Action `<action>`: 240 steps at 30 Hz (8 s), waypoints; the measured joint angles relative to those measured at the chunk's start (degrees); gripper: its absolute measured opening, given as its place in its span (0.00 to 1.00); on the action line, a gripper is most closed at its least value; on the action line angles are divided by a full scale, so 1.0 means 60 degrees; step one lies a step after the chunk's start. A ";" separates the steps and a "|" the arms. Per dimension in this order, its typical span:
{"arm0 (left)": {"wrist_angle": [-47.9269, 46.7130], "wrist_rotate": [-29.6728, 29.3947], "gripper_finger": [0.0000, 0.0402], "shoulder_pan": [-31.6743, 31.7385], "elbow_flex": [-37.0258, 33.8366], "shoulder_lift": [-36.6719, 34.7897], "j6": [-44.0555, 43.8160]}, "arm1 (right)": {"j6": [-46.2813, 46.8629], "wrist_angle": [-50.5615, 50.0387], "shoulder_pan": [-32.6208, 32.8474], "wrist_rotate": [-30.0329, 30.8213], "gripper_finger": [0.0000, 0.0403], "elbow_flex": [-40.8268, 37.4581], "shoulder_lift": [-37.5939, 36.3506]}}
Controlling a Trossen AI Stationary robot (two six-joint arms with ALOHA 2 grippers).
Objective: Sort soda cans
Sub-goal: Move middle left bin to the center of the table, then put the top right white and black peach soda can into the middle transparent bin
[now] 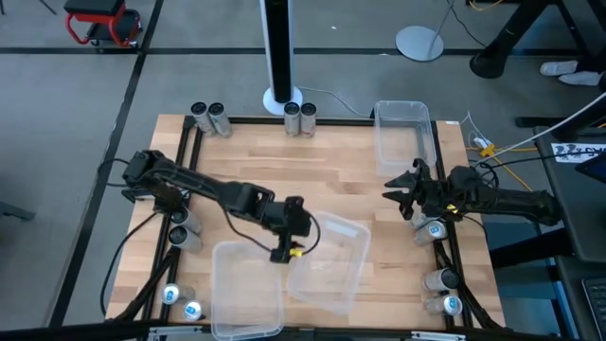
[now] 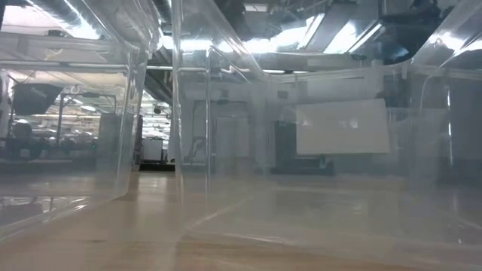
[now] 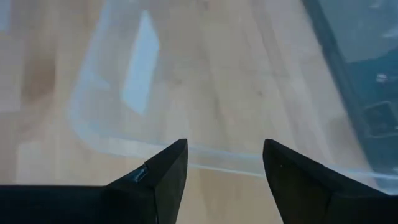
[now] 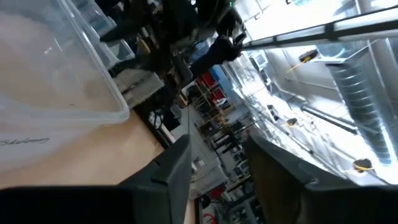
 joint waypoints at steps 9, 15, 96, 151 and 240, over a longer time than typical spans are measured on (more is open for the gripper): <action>-0.0416 -0.1205 0.49 -0.0972 -0.0004 -0.0119 0.0033 | -0.0314 0.0250 -0.0004 -0.0015 0.43 0.1293 0.2521; 0.0023 -0.1513 0.49 -0.1030 -0.0836 -0.0741 0.0219 | -0.0784 0.0266 -0.0006 0.0861 0.43 0.2021 0.3776; 0.1968 -0.1100 0.49 -0.0097 0.1008 0.1886 0.0323 | -0.1051 -0.0132 -0.0007 0.1140 0.43 0.2149 0.4078; 0.6079 -0.3332 0.49 0.4719 -0.7883 -0.8494 0.2572 | -0.5537 -0.4663 -0.3867 0.2936 0.43 1.1890 1.2302; 0.4235 -0.3342 0.49 0.4694 -0.8145 -0.8502 0.2726 | -0.0140 -1.0955 -0.4801 0.1099 0.82 1.9390 1.9556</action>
